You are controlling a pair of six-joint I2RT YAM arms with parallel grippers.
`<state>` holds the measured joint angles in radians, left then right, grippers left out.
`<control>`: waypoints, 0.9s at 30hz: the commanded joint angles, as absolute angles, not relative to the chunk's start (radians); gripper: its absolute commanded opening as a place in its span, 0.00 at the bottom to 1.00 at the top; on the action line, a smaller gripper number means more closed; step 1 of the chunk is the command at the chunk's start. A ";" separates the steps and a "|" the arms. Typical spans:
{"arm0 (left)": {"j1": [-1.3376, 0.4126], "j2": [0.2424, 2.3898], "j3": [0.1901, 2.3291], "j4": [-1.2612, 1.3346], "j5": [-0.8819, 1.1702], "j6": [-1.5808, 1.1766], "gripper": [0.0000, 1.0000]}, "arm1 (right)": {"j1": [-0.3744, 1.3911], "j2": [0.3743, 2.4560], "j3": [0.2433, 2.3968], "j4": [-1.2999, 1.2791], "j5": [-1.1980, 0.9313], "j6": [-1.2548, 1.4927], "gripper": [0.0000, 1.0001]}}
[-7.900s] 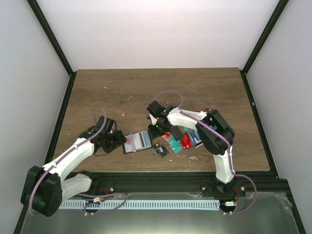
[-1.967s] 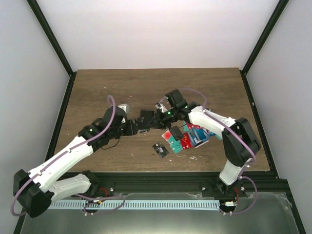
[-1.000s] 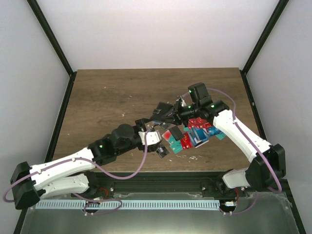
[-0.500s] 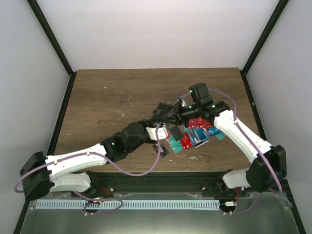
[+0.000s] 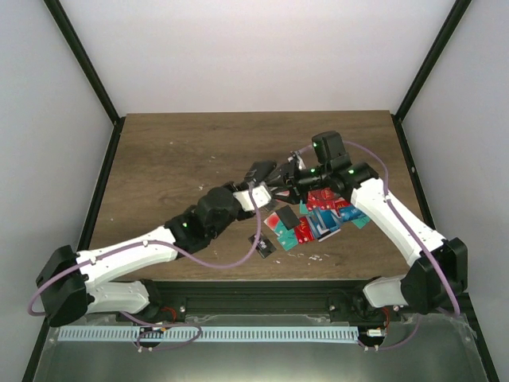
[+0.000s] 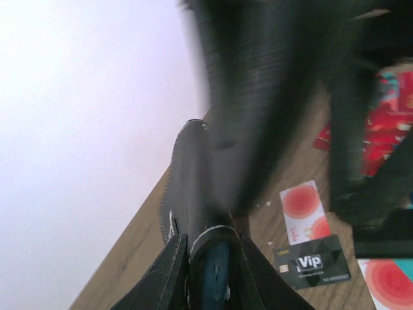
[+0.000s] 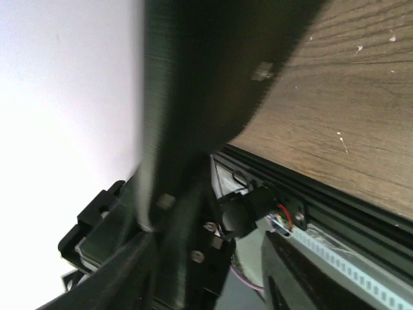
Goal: Put the credit cards into the card holder
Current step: Place the credit card at the center of the board.
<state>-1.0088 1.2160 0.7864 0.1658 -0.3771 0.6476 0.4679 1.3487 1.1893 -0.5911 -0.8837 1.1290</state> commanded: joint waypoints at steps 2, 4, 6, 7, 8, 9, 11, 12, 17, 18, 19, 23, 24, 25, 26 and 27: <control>-0.906 1.183 0.944 0.040 -0.386 0.191 0.04 | 0.353 1.336 1.267 -0.636 -0.941 0.968 0.61; -0.856 1.182 0.982 -0.011 -0.321 0.006 0.04 | 0.297 1.331 1.293 -0.664 -0.916 0.877 0.72; -0.804 1.165 0.983 -0.007 -0.219 -0.153 0.04 | 0.255 1.320 1.304 -0.682 -0.885 0.790 0.76; -0.786 1.150 0.970 0.018 -0.189 -0.211 0.04 | 0.242 1.313 1.297 -0.680 -0.877 0.759 0.76; -0.768 1.136 0.952 0.043 -0.158 -0.275 0.04 | 0.230 1.303 1.282 -0.667 -0.879 0.737 0.76; -0.749 1.123 0.943 0.071 -0.124 -0.345 0.04 | 0.225 1.288 1.257 -0.636 -0.884 0.720 0.76; -0.697 1.110 0.944 0.088 -0.058 -0.503 0.04 | 0.221 1.265 1.206 -0.586 -0.886 0.712 0.77; -0.673 1.113 0.961 0.065 -0.038 -0.584 0.04 | 0.220 1.261 1.185 -0.568 -0.902 0.720 0.77; -0.565 1.138 0.975 0.021 0.186 -0.926 0.04 | 0.229 1.273 1.125 -0.483 -1.001 0.828 0.74; -0.547 1.144 0.956 0.049 0.242 -0.984 0.04 | 0.241 1.270 1.119 -0.452 -1.015 0.847 0.74; -0.530 1.152 0.940 0.078 0.294 -1.047 0.04 | 0.261 1.268 1.116 -0.420 -1.027 0.864 0.74; -0.497 1.181 0.852 0.257 0.445 -1.287 0.04 | 0.303 1.276 1.089 -0.311 -1.077 0.934 0.74; -0.497 1.184 0.834 0.305 0.459 -1.334 0.04 | 0.307 1.276 1.073 -0.285 -1.085 0.972 0.74; -0.497 1.184 0.819 0.343 0.468 -1.367 0.04 | 0.309 1.275 1.057 -0.254 -1.090 1.004 0.74; -0.497 1.184 0.813 0.357 0.471 -1.397 0.04 | 0.315 1.276 1.044 -0.223 -1.094 1.034 0.74; -0.497 1.183 0.809 0.361 0.473 -1.412 0.04 | 0.322 1.279 1.039 -0.205 -1.093 1.051 0.74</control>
